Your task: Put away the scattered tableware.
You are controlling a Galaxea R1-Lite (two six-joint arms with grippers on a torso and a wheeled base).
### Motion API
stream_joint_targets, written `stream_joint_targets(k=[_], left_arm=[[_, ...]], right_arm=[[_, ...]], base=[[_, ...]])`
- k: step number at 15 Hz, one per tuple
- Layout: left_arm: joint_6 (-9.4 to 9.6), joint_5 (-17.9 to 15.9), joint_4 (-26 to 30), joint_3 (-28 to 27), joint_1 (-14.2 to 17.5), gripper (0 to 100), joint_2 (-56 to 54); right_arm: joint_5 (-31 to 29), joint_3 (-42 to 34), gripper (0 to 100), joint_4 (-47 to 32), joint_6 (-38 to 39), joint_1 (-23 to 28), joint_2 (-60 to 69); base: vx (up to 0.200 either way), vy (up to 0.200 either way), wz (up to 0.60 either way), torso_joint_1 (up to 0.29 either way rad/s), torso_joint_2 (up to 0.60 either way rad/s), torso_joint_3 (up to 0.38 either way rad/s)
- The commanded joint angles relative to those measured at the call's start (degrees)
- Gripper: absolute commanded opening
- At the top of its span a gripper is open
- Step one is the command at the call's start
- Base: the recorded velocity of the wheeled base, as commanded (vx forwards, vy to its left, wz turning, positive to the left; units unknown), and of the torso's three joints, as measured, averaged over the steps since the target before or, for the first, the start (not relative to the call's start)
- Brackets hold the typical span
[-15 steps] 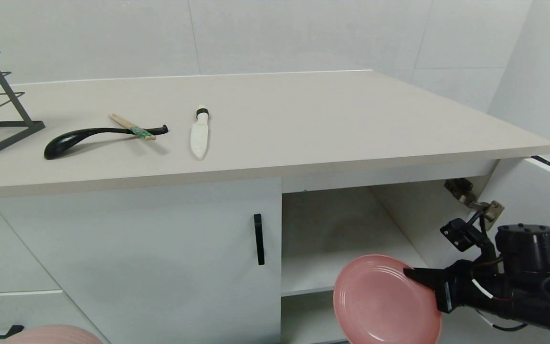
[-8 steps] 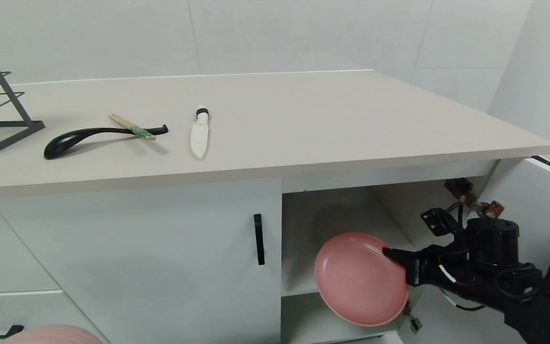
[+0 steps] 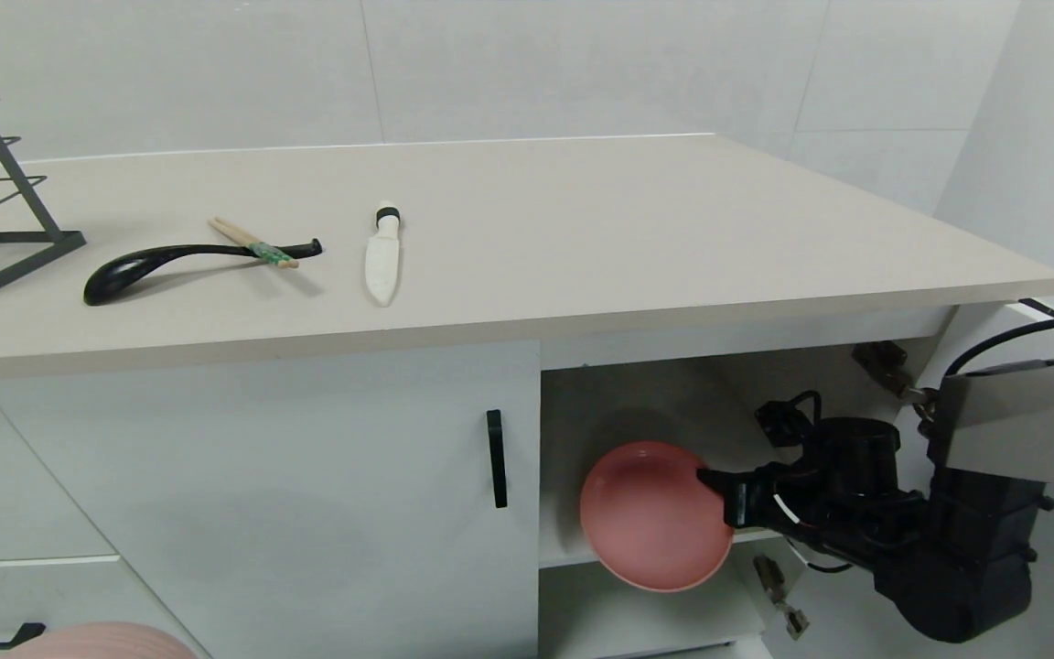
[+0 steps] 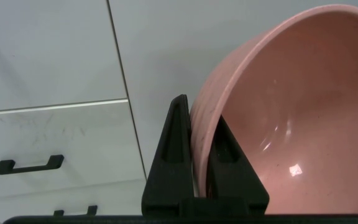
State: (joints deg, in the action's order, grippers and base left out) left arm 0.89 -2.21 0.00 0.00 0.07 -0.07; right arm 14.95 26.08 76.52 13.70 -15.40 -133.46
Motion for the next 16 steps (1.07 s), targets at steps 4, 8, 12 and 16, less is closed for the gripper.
stream_joint_targets(k=[4, 8, 12, 16], left_arm=[[-0.01, 0.01, -0.09, 0.00, 0.01, 0, 0.07], [-0.01, 0.01, 0.00, 0.00, 0.01, 0, 0.07], [-0.01, 0.01, 0.00, 0.00, 0.01, 0, 0.07], [-0.01, 0.01, 0.00, 0.00, 0.01, 0, 0.07]], right_arm=[[-0.97, 6.09, 0, 0.03, 1.77, 0.02, -5.49], [-1.85, 10.22, 0, -0.06, 2.47, -0.07, -7.87], [-3.26, 14.09, 0, -0.06, 5.63, -0.69, -9.62], [-3.34, 15.50, 0, -0.14, 5.99, -0.95, -10.41]], base=[[0.000, 0.000, 0.00, 0.000, 0.00, 0.000], [0.000, 0.000, 0.00, 0.000, 0.00, 0.000], [0.000, 0.000, 0.00, 0.000, 0.00, 0.000], [0.000, 0.000, 0.00, 0.000, 0.00, 0.000]])
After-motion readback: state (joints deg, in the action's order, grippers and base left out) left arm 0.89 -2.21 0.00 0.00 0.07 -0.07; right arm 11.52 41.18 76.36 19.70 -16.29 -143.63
